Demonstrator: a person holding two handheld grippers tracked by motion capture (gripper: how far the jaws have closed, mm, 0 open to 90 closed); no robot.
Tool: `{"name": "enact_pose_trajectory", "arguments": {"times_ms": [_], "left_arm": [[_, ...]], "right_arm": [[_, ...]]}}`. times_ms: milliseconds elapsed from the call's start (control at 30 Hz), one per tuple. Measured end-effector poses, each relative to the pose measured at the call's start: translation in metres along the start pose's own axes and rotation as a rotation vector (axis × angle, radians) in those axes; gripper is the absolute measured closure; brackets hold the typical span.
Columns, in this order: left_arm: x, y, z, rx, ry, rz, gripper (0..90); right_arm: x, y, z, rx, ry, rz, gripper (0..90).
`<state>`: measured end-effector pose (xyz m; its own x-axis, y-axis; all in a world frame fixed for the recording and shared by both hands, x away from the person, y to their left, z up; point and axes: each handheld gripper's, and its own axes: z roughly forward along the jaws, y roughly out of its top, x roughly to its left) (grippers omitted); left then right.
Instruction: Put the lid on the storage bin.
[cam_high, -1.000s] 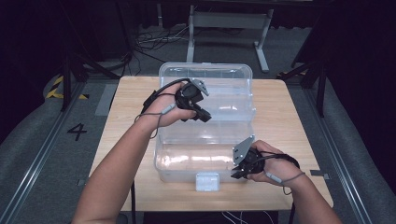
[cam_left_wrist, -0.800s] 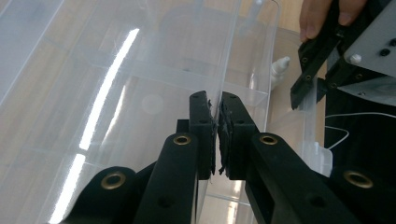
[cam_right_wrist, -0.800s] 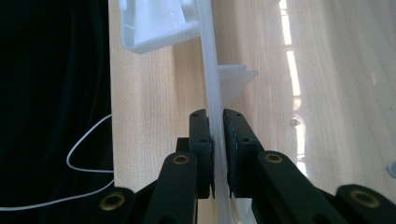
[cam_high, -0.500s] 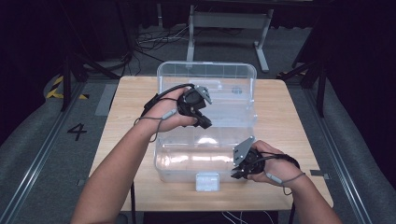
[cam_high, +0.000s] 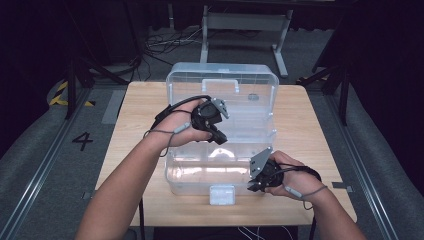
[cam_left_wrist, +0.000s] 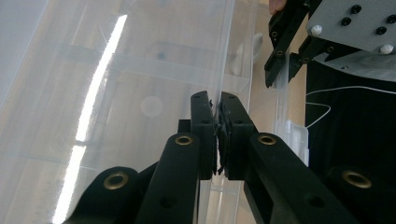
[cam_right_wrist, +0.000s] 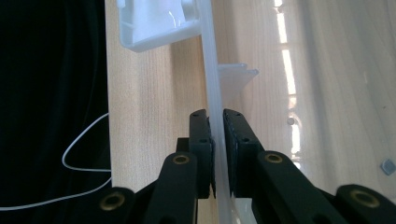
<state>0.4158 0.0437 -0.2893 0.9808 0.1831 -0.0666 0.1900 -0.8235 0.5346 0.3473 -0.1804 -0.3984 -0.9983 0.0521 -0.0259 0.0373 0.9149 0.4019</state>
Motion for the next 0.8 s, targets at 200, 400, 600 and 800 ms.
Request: {"name": "enact_pose_trajectory", "arguments": {"times_ms": [200, 400, 600, 800], "left_arm": [[-0.0034, 0.0, 0.0015, 0.01, -0.006, 0.0, 85.9], [-0.005, -0.0004, 0.0026, 0.013, -0.012, -0.001, 85.8], [-0.0069, -0.0012, 0.0034, 0.017, -0.015, 0.003, 85.9], [-0.0093, -0.0012, 0.0047, 0.024, -0.016, 0.008, 85.9]], "right_arm": [[0.0013, 0.0006, 0.0, 0.004, -0.006, 0.005, 82.6], [0.0026, 0.001, -0.0003, 0.009, -0.01, 0.013, 82.1], [0.0024, 0.0013, -0.0002, 0.007, -0.016, 0.006, 82.0], [0.003, 0.0014, -0.0004, 0.009, -0.016, 0.009, 81.6]]}}
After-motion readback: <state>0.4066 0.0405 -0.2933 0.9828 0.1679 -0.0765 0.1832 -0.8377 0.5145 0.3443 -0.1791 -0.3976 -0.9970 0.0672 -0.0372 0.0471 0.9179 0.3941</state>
